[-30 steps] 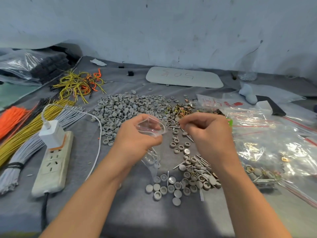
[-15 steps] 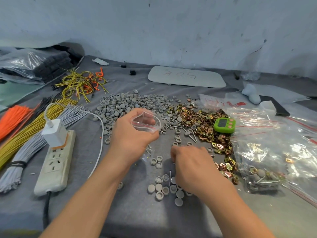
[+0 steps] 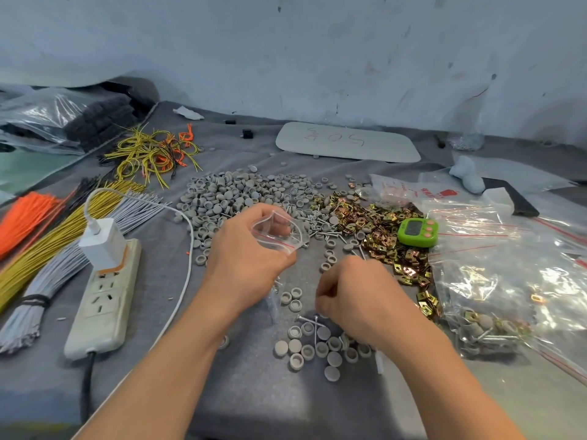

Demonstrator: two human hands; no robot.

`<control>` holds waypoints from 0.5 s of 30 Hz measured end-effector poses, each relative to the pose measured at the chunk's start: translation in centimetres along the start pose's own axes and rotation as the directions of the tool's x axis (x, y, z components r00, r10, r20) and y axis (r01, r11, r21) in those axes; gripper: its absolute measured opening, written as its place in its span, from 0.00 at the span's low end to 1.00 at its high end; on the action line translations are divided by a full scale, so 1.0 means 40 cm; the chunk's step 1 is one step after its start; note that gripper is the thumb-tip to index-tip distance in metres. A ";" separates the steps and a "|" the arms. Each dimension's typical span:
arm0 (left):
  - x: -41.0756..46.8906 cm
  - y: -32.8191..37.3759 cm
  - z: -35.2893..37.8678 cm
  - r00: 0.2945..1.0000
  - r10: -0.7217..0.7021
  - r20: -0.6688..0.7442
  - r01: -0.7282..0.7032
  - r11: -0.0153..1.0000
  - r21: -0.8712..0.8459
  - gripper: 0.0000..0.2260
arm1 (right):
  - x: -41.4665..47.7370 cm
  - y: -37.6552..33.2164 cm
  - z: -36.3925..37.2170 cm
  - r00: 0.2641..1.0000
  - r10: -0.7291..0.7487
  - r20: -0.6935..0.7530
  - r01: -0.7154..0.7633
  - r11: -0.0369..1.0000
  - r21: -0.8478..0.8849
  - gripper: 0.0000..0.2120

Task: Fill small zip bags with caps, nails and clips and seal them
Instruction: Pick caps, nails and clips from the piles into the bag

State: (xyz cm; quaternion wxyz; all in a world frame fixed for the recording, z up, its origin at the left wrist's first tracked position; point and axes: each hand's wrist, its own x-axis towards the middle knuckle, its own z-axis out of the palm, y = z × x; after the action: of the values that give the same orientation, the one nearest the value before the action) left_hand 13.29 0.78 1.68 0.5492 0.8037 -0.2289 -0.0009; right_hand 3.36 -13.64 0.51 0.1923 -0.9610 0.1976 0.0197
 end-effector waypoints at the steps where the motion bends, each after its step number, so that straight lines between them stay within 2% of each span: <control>1: 0.001 -0.002 0.000 1.000 0.000 0.002 0.000 1.000 0.005 0.17 | -0.006 -0.010 0.002 0.999 -0.015 0.051 0.016 1.000 -0.011 0.03; 3: 0.003 -0.006 -0.001 1.000 0.004 0.004 -0.004 1.000 0.012 0.17 | -0.014 -0.029 0.013 0.994 -0.025 0.107 0.029 0.999 -0.035 0.02; 5: 0.005 -0.011 -0.004 1.000 0.006 0.003 -0.006 1.000 0.021 0.17 | -0.012 -0.044 0.025 0.994 -0.043 0.102 0.052 0.995 -0.089 0.04; 8: 0.005 -0.016 -0.001 1.000 0.014 0.006 -0.014 1.000 0.019 0.17 | -0.008 -0.045 0.034 0.997 -0.062 0.036 0.067 0.984 -0.166 0.06; 10: 0.006 -0.017 0.002 1.000 0.022 0.008 -0.022 1.000 0.021 0.17 | -0.005 -0.035 0.027 0.999 -0.028 -0.033 0.023 0.989 -0.148 0.07; 12: 0.005 -0.019 0.004 1.000 0.023 0.019 -0.024 0.999 0.027 0.18 | -0.004 -0.021 0.011 0.986 0.041 -0.162 -0.043 0.999 -0.010 0.07; 13: 0.004 -0.020 0.006 0.999 0.025 0.028 -0.026 0.999 0.033 0.18 | -0.005 -0.014 0.003 0.969 0.062 -0.238 -0.035 0.992 0.118 0.07; 15: 0.003 -0.021 0.010 0.999 0.032 0.044 -0.034 0.998 0.043 0.18 | -0.013 -0.009 -0.013 0.907 0.047 -0.418 0.126 0.917 0.378 0.07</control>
State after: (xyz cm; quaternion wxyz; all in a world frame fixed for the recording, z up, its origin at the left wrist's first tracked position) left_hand 13.59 0.63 0.82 0.5263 0.8115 -0.2539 -0.0041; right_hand 2.98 -13.36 1.19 0.3365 -0.8874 0.2141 -0.2313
